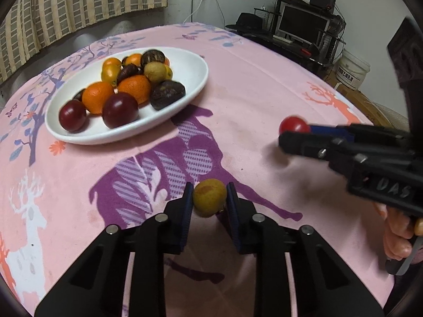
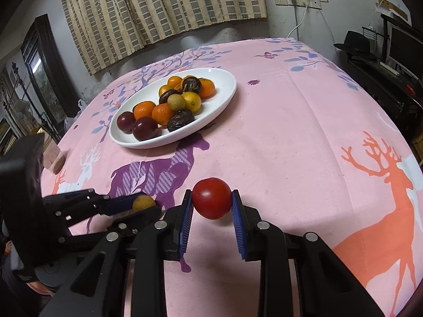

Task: Organize fruits
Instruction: 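Place the red fruit and yellow fruit onto the white plate and release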

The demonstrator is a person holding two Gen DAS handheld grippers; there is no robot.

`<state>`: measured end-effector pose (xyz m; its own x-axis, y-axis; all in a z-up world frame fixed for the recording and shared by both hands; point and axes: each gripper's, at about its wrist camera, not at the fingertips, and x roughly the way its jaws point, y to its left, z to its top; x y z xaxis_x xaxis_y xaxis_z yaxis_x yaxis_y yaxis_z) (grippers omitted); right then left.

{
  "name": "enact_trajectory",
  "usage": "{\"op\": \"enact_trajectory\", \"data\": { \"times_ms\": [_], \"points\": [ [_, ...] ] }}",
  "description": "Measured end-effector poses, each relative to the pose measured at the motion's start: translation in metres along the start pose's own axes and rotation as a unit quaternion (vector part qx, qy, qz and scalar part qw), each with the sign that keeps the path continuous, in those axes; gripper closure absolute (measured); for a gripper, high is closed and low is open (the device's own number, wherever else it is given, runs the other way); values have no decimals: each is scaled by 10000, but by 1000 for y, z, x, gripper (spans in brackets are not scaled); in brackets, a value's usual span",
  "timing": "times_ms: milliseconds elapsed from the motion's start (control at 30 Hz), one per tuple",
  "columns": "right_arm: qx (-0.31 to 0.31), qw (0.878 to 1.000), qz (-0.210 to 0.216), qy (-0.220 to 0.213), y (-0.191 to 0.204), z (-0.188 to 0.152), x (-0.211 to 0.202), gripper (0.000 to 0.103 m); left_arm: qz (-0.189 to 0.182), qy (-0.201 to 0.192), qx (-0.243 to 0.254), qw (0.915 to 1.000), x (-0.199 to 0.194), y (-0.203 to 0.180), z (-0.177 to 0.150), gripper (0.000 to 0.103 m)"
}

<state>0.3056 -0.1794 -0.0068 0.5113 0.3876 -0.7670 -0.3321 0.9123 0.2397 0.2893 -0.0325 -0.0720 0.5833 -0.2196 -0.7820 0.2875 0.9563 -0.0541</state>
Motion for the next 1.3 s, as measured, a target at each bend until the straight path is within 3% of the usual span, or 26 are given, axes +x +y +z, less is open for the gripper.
{"op": "enact_trajectory", "data": {
  "times_ms": [133, 300, 333, 533, 700, 900, 1000, 1033, 1067, 1100, 1167, 1200, 1267, 1300],
  "points": [
    [-184, 9997, 164, 18, 8, -2, 3, 74, -76, -193, 56, 9998, -22, 10, 3, 78],
    [-327, 9932, 1113, 41, 33, 9, 0, 74, -78, -519, -40, 9986, -57, 50, 14, 78],
    [-366, 9927, 1149, -27, 39, 17, -2, 74, -74, -579, -113, 9982, -61, 59, 19, 78],
    [-314, 9935, 834, -713, 55, 97, 10, 74, 41, -979, -770, 9922, -61, 122, 78, 78],
    [-174, 9964, 495, -666, 50, 143, 64, 74, 433, -1002, -786, 9909, -22, 147, 126, 78],
    [-193, 9985, 349, -376, 46, 154, 111, 74, 516, -735, -843, 9924, 21, 160, 143, 78],
    [-219, 9986, 387, -297, 46, 151, 117, 72, 765, -603, -892, 9912, 33, 163, 139, 77],
    [-231, 9986, 397, -280, 46, 150, 114, 69, 833, -593, -951, 9902, 32, 165, 137, 73],
    [-240, 9985, 408, -292, 47, 148, 109, 56, 895, -608, -975, 9893, 30, 166, 134, 60],
    [-257, 9984, 384, -336, 48, 148, 104, 50, 1043, -680, -1015, 9870, 22, 164, 130, 37],
    [-395, 9978, 314, -435, 52, 142, 89, 37, 1319, -922, -1107, 9807, 3, 161, 121, 14],
    [-518, 9972, 248, -482, 56, 136, 78, 35, 1389, -1047, -1121, 9784, -8, 159, 116, 11],
    [-654, 9963, 198, -518, 59, 124, 62, 13, 1362, -1114, -1070, 9786, -29, 151, 103, 7],
    [-726, 9954, 190, -591, 61, 111, 49, 11, 1330, -1106, -1050, 9793, -39, 147, 96, 6]
  ]
}}
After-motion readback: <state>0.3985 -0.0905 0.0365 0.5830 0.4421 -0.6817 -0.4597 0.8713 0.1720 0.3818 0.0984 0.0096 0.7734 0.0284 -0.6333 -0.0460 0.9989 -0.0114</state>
